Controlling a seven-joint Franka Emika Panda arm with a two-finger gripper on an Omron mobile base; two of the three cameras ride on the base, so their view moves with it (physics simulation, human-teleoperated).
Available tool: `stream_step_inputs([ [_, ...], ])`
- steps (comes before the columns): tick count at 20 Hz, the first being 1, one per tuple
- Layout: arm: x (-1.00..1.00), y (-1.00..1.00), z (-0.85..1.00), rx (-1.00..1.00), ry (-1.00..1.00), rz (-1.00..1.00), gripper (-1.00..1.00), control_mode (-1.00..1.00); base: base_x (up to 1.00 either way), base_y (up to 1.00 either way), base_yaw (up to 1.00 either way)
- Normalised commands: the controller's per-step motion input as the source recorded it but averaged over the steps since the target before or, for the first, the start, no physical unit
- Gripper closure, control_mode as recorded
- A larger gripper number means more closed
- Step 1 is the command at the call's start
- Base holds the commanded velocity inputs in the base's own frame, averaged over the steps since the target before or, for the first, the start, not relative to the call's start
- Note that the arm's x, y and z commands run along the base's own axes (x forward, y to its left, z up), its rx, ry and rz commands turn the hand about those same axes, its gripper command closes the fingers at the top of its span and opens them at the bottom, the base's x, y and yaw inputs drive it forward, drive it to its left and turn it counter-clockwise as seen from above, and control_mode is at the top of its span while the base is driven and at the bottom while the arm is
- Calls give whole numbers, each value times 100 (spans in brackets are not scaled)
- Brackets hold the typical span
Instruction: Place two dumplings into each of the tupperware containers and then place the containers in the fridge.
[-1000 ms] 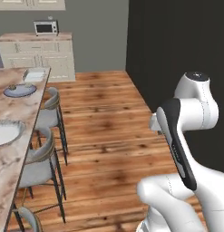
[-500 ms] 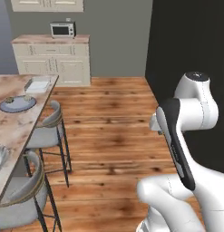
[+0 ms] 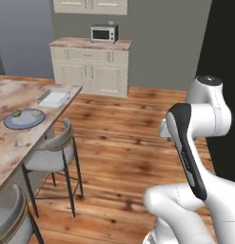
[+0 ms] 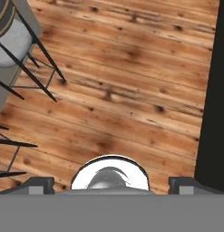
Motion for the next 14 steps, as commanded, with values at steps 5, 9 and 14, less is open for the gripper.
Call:
stream_step_inputs([
  [5, 0, 0, 0, 0, 0, 0, -100, 100, 93, -71, 48],
  [9, 0, 0, 0, 0, 0, 0, -100, 100, 86, -67, 53],
  [14, 0, 0, 0, 0, 0, 0, -100, 100, 76, -63, 58],
])
